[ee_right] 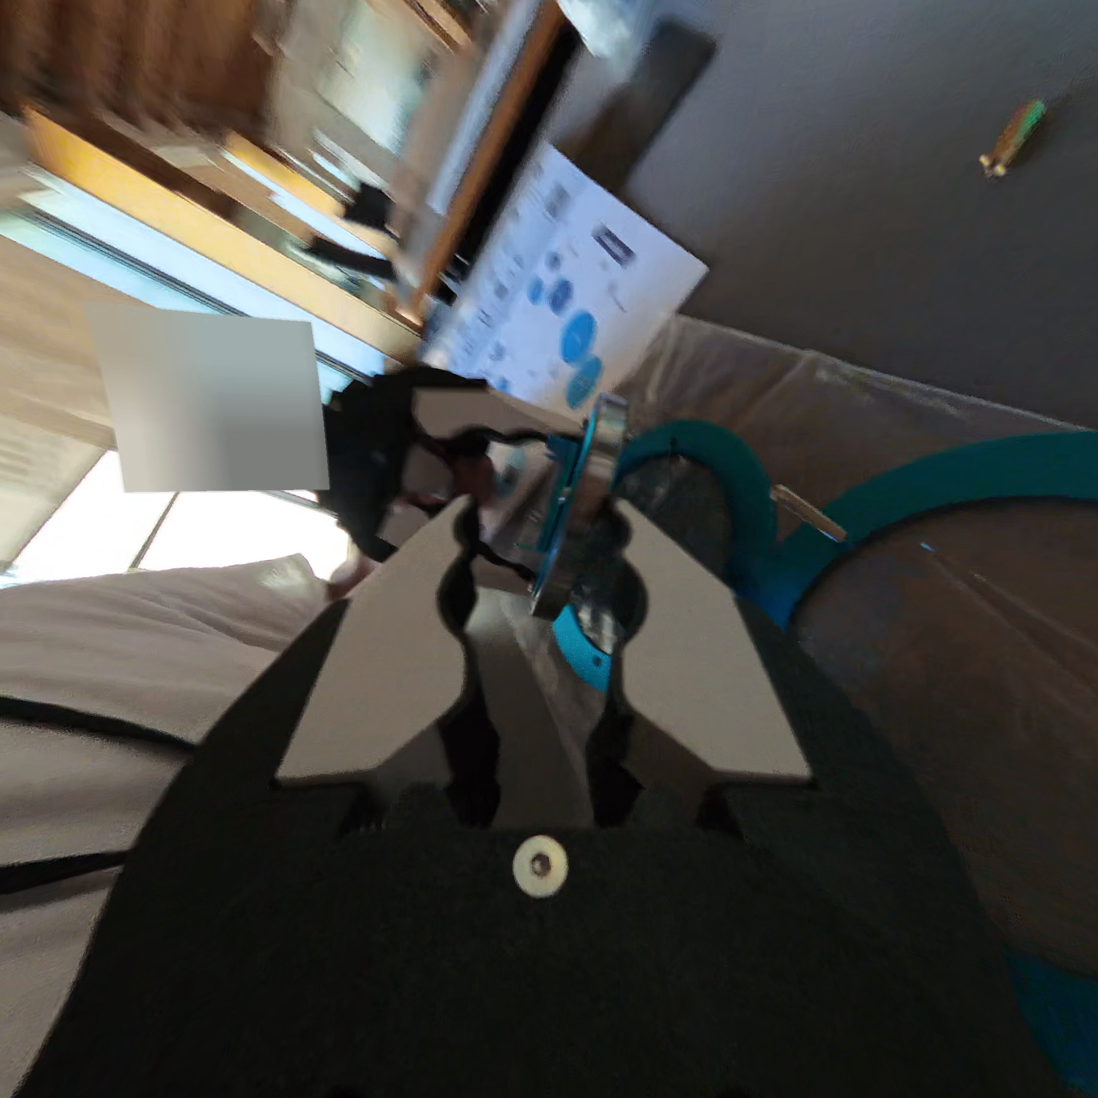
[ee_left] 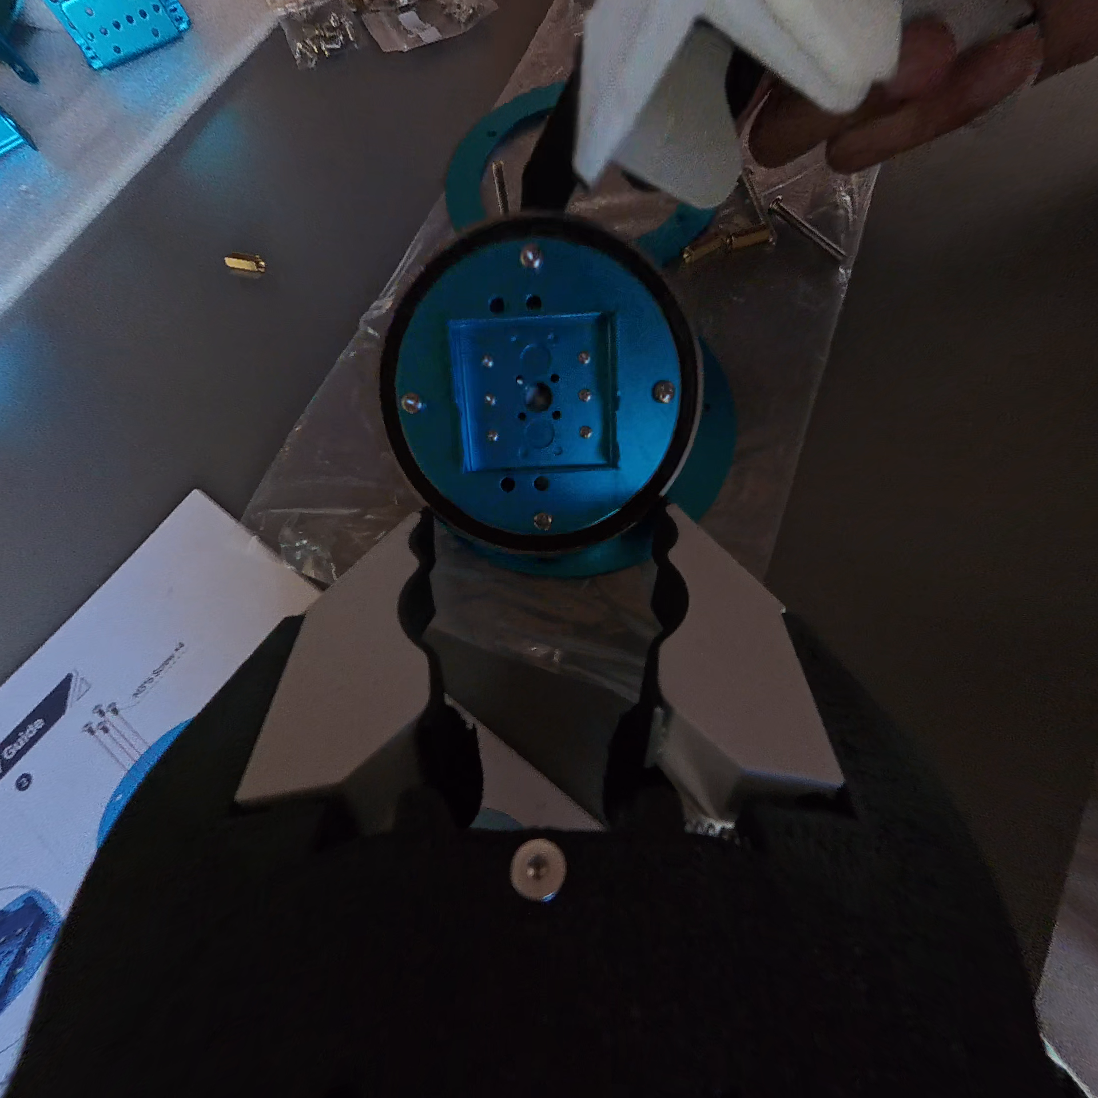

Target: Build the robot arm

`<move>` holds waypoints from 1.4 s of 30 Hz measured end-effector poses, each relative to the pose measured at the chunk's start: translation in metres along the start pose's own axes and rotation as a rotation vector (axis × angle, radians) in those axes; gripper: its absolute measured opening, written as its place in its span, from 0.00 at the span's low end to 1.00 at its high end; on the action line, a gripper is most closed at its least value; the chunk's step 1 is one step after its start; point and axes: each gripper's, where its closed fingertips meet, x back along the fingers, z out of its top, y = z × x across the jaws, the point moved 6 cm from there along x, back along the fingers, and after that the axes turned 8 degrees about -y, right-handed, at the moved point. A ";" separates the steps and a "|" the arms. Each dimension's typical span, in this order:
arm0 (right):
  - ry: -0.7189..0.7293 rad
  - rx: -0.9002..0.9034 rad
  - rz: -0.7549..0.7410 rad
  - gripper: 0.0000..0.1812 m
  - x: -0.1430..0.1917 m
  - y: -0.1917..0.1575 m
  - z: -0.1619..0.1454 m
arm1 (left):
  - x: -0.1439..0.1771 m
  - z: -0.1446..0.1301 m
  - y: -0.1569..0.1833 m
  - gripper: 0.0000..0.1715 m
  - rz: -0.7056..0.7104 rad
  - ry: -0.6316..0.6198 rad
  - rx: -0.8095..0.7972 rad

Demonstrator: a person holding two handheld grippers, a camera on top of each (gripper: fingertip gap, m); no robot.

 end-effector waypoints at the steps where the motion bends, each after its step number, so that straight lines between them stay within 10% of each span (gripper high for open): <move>1: 0.030 -0.013 0.100 0.13 0.002 -0.007 0.004 | 0.000 0.001 0.001 0.43 0.004 0.009 -0.011; 4: -0.050 -0.006 0.252 0.07 -0.015 -0.023 0.000 | -0.002 0.006 0.009 0.36 0.025 0.022 -0.077; 23: -0.290 0.457 -0.019 0.34 -0.023 -0.024 -0.002 | 0.008 -0.006 0.002 0.30 0.027 0.016 -0.024; 29: -0.291 0.691 -0.110 0.15 -0.036 -0.028 -0.011 | 0.011 -0.009 0.000 0.30 0.027 0.004 -0.023; 35: -0.360 0.445 -0.075 0.44 -0.033 -0.010 -0.001 | 0.015 -0.013 0.000 0.29 0.034 -0.007 -0.055; 42: -0.519 0.768 -0.281 0.64 -0.063 -0.011 -0.009 | 0.017 -0.010 -0.002 0.28 -0.004 -0.005 -0.027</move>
